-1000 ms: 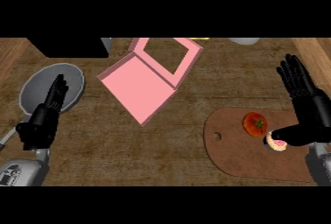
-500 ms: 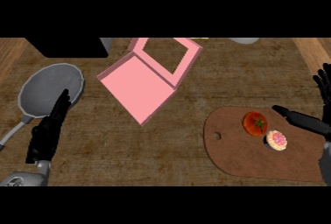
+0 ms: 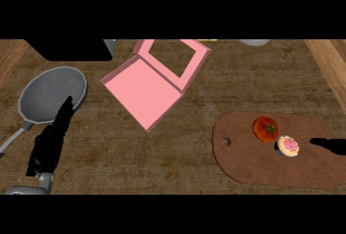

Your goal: Pick the cupcake from the cutting board and place it in the cardboard box

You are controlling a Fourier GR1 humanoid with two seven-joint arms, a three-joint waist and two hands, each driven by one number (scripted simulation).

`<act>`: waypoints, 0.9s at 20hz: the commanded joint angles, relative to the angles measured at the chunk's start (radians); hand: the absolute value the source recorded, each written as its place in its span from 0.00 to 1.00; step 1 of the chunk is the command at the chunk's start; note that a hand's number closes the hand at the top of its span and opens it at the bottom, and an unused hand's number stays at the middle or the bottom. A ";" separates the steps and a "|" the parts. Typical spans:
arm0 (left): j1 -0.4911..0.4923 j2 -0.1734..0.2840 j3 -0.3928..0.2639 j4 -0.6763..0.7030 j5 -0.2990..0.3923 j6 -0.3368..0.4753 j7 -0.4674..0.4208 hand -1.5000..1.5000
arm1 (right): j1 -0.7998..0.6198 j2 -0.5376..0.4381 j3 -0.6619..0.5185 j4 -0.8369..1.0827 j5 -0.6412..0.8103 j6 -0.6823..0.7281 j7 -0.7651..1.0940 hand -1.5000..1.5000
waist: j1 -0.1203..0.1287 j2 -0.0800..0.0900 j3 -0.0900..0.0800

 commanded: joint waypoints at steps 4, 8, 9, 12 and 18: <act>0.004 0.001 0.000 -0.001 -0.015 -0.003 -0.002 0.50 | 0.046 -0.242 0.139 -0.060 0.116 0.262 0.204 0.00 | 0.002 0.000 -0.002; 0.019 -0.015 -0.017 -0.044 -0.022 -0.001 0.025 0.50 | 0.025 -0.280 0.204 -0.136 0.109 0.390 0.356 0.00 | 0.012 0.000 0.000; -0.001 -0.012 0.002 -0.006 -0.005 -0.021 0.011 0.50 | -0.004 -0.282 0.215 -0.184 0.086 0.430 0.427 0.00 | 0.008 0.001 -0.001; -0.025 -0.031 0.019 0.017 -0.026 -0.006 0.009 0.50 | 0.040 -0.211 0.255 -0.312 0.109 0.414 0.552 0.00 | -0.006 -0.001 0.000; 0.046 -0.055 0.022 -0.024 -0.071 -0.030 -0.003 0.50 | -0.023 -0.090 0.260 -0.253 0.220 0.417 0.654 0.00 | 0.005 0.001 0.001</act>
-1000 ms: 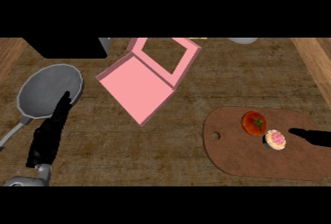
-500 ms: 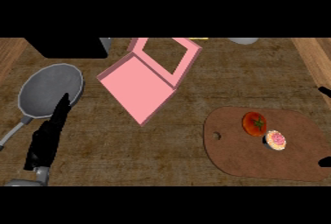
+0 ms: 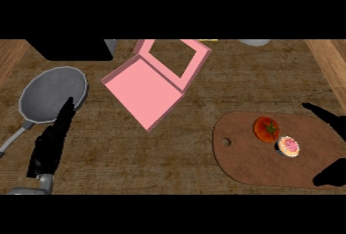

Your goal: Pick the cupcake from the cutting board and place it in the cardboard box

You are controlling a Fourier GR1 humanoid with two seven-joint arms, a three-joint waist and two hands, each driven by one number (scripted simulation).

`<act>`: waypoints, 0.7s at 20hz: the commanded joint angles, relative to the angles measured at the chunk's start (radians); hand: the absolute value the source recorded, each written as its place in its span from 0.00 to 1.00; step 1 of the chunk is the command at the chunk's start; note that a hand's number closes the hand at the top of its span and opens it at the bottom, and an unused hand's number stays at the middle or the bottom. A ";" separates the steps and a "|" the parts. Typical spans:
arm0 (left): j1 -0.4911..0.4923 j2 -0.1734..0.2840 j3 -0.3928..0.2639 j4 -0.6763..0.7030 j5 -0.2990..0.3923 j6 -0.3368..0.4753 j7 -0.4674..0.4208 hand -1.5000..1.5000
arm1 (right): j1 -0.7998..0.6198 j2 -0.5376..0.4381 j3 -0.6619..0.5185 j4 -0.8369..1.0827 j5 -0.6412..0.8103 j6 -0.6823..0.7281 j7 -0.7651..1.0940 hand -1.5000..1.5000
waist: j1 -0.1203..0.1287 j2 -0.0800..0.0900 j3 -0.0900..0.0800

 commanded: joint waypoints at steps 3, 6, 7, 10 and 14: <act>0.013 -0.058 0.021 0.011 -0.053 -0.004 -0.021 0.50 | -0.006 0.070 -0.042 -0.032 0.077 0.066 0.084 0.00 | -0.002 0.000 0.001; 0.079 -0.032 0.040 -0.040 -0.043 -0.051 -0.040 0.50 | 0.050 0.120 -0.012 -0.083 0.134 0.051 0.138 0.00 | -0.001 0.000 0.001; 0.041 -0.043 0.059 -0.017 -0.031 -0.061 -0.018 0.50 | 0.014 0.160 0.004 0.016 0.189 0.025 0.082 0.00 | 0.001 0.001 0.001; 0.007 -0.064 0.075 0.001 -0.074 -0.051 0.001 0.50 | 0.009 0.200 -0.005 -0.008 0.219 0.068 0.123 0.00 | -0.001 0.001 0.001; -0.003 -0.097 0.079 -0.035 -0.088 -0.077 0.036 0.50 | 0.020 0.237 -0.039 0.010 0.259 0.090 0.069 0.00 | -0.001 0.001 0.001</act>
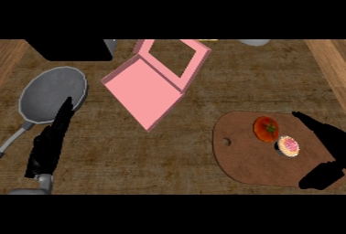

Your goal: Pick the cupcake from the cutting board and place it in the cardboard box

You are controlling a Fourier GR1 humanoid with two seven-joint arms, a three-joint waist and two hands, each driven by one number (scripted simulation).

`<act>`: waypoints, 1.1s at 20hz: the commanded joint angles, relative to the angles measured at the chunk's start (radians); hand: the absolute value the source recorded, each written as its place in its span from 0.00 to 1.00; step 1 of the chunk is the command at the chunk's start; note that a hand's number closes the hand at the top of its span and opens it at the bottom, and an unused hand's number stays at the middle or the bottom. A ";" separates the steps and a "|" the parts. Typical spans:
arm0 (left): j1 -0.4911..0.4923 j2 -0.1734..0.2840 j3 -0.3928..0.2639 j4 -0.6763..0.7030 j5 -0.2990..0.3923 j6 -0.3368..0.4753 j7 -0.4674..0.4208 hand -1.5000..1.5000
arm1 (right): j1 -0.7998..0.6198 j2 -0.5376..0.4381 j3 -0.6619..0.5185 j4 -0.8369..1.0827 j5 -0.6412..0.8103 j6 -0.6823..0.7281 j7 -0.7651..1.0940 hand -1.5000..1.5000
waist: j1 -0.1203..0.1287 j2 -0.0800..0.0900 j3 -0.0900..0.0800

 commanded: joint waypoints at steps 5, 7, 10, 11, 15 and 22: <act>0.023 -0.071 0.018 0.043 -0.059 -0.008 -0.047 0.50 | 0.094 0.041 -0.069 -0.030 0.078 0.040 -0.083 0.00 | -0.005 0.000 0.000; 0.007 -0.053 0.032 -0.061 -0.065 -0.036 0.064 0.50 | -0.037 0.108 -0.054 0.105 0.137 0.027 -0.091 0.00 | 0.002 0.000 0.000; -0.041 -0.052 0.079 0.044 -0.057 -0.083 -0.003 0.50 | -0.008 0.114 -0.081 0.073 0.156 0.066 -0.098 0.00 | -0.001 0.000 0.000; -0.026 -0.073 0.046 -0.025 -0.084 -0.062 0.063 0.50 | 0.014 0.147 -0.073 0.023 0.162 0.055 -0.054 0.00 | -0.001 0.000 0.000; -0.034 -0.057 0.108 0.002 -0.063 -0.104 0.021 0.50 | -0.014 0.195 -0.057 0.089 0.229 0.028 -0.096 0.00 | 0.000 0.000 0.000; 0.005 -0.116 0.092 -0.051 -0.117 -0.088 0.029 0.50 | 0.004 0.174 -0.149 0.144 0.244 0.058 -0.200 0.00 | 0.000 0.000 0.000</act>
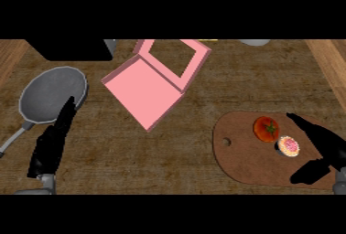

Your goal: Pick the cupcake from the cutting board and place it in the cardboard box

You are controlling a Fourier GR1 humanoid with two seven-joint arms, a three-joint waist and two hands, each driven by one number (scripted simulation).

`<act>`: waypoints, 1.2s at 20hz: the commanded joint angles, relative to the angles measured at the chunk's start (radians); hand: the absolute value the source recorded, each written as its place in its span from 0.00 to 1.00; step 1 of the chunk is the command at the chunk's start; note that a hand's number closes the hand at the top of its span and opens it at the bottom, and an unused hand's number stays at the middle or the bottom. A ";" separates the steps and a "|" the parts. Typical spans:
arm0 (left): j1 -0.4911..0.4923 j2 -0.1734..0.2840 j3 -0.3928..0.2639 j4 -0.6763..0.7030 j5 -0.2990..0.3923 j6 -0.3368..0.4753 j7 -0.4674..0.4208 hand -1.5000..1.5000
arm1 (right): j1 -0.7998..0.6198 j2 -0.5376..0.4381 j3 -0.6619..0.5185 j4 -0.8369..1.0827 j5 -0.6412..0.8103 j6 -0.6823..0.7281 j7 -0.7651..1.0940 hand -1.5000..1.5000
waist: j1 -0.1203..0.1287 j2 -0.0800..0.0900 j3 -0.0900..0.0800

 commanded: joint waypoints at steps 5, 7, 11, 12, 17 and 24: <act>0.053 -0.050 0.000 -0.025 -0.040 0.001 -0.039 0.50 | 0.002 0.048 0.018 0.008 0.084 0.028 -0.004 0.00 | 0.001 -0.001 0.000; -0.041 -0.017 0.064 0.102 -0.015 -0.024 -0.073 0.50 | -0.076 0.015 -0.011 0.129 0.085 0.046 -0.061 0.00 | 0.000 0.001 0.000; 0.019 -0.037 0.043 -0.017 -0.032 -0.036 0.006 0.50 | -0.026 0.100 -0.001 0.137 0.107 -0.017 -0.070 1.00 | 0.001 0.000 0.000; 0.062 -0.097 -0.023 -0.013 -0.076 0.011 -0.053 0.50 | 0.000 0.095 0.011 0.126 0.114 -0.048 -0.109 1.00 | 0.001 0.000 0.000; 0.002 -0.065 0.032 0.060 -0.057 -0.002 -0.081 0.50 | -0.029 0.048 0.020 0.155 0.260 -0.229 -0.166 1.00 | 0.001 0.001 0.000; 0.059 -0.073 0.011 -0.022 -0.076 -0.027 -0.049 0.50 | -0.071 0.077 -0.018 0.132 0.284 -0.285 -0.174 1.00 | 0.002 0.000 0.000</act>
